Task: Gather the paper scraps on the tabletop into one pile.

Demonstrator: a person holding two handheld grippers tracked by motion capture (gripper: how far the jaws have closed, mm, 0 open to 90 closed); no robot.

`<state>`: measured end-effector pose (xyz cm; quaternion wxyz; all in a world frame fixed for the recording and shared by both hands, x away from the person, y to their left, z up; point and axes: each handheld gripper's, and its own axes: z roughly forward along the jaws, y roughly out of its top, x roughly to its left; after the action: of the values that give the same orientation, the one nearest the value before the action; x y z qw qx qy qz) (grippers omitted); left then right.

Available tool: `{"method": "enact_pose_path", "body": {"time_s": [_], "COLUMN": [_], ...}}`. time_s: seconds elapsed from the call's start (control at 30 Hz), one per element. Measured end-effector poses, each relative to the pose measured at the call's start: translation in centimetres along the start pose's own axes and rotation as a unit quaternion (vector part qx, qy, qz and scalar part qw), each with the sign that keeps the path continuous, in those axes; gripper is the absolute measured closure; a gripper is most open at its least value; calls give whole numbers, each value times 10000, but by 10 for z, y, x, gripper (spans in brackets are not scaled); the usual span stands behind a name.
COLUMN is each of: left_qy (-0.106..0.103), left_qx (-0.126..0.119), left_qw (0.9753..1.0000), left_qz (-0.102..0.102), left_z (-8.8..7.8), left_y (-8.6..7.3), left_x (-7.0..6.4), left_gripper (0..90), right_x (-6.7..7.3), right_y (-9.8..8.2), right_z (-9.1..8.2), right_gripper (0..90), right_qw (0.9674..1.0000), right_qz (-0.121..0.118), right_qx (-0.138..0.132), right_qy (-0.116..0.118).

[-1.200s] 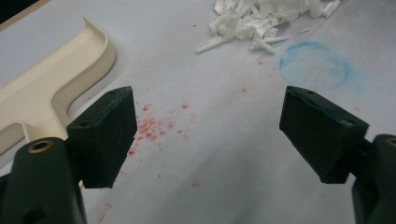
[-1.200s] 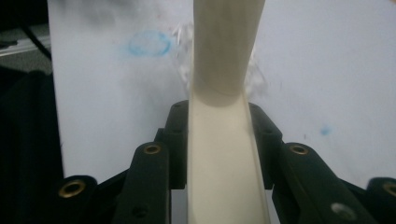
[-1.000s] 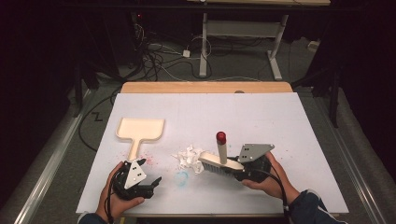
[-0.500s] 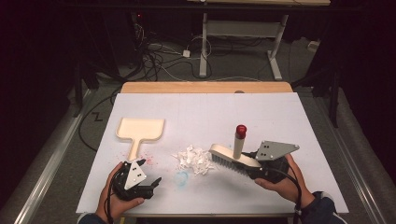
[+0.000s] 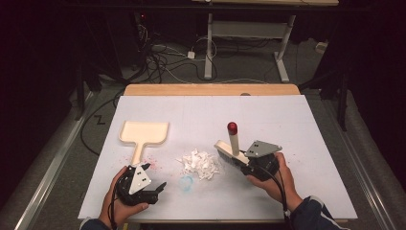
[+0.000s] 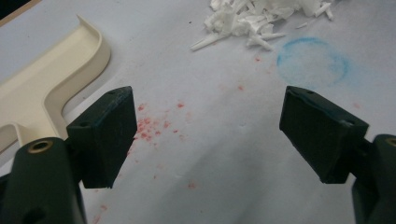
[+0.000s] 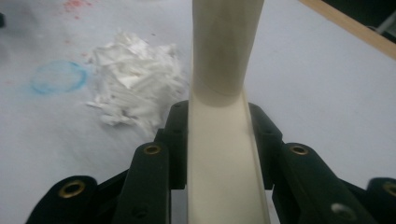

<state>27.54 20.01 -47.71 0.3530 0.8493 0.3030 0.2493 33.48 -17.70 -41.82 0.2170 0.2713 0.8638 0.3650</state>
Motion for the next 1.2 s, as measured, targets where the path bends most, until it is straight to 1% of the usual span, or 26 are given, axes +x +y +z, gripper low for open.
{"method": "enact_pose_path", "body": {"time_s": [0.03,0.07,0.1,0.17,0.27,0.33,0.37,0.43,0.5,0.53,0.57,0.6,0.63,0.67,0.7,0.77,0.8,0.83,0.9,0.93,1.0,1.07,1.13,1.2], "left_qy": [-4,-4,-3,-9,-2,1,2,3,10,17,45,27,58,67,35,38,42,41,39,38,38,45,48,44], "left_qx": [4,5,10,6,-7,-5,-6,-5,-4,-11,-38,-4,-24,-22,-3,-6,0,1,4,7,7,10,16,8], "left_qw": [10000,10000,10000,10000,10000,10000,10000,10000,10000,10000,10000,10000,10000,10000,10000,10000,10000,10000,10000,10000,10000,10000,10000,10000], "left_qz": [-2,1,14,16,2,-6,-3,20,32,21,56,-5,52,60,2,5,7,8,2,-3,-4,5,1,-7], "left_z": [0,0,0,0,0,0,0,0,-1,-1,-2,-2,-1,-1,-1,-1,-1,-1,-1,-1,-1,-1,-1,-1], "left_y": [0,0,0,0,0,0,0,0,0,0,0,0,0,0,0,0,0,0,0,0,0,0,0,0], "left_x": [0,0,0,-1,0,0,0,-1,0,0,1,0,1,1,0,0,0,0,0,0,0,0,0,0], "left_gripper": [183,183,183,183,183,183,183,183,183,183,183,183,183,183,183,183,183,183,183,182,183,183,183,183], "right_x": [3,6,9,14,16,13,11,5,0,-3,-6,-10,-14,-17,-20,-27,-30,-33,-39,-41,-42,-43,-44,-44], "right_y": [2,3,5,8,10,11,11,11,10,9,8,6,4,2,0,-4,-6,-9,-14,-16,-20,-24,-29,-33], "right_z": [3,4,6,8,8,5,2,-4,-13,-17,-22,-27,-32,-37,-41,-51,-55,-60,-68,-72,-80,-89,-96,-101], "right_gripper": [678,678,677,678,677,677,677,677,677,677,677,677,677,677,677,677,677,677,677,677,677,676,676,676], "right_qw": [10000,10000,9999,9998,9998,9998,9998,9996,9993,9993,9993,9992,9991,9990,9988,9987,9987,9986,9981,9978,9974,9963,9944,9930], "right_qz": [-2,15,-40,-59,-70,-75,-11,43,48,43,37,41,35,31,24,-27,-104,-102,-26,-68,-121,-154,-98,-93], "right_qx": [-30,-34,-51,-92,-123,-162,-200,-278,-362,-367,-375,-399,-432,-455,-496,-505,-506,-516,-551,-534,-478,-437,-415,-319], "right_qy": [86,89,89,163,120,60,9,-23,-68,-74,-73,-64,-46,-11,4,-7,42,98,287,393,521,721,965,1134]}}
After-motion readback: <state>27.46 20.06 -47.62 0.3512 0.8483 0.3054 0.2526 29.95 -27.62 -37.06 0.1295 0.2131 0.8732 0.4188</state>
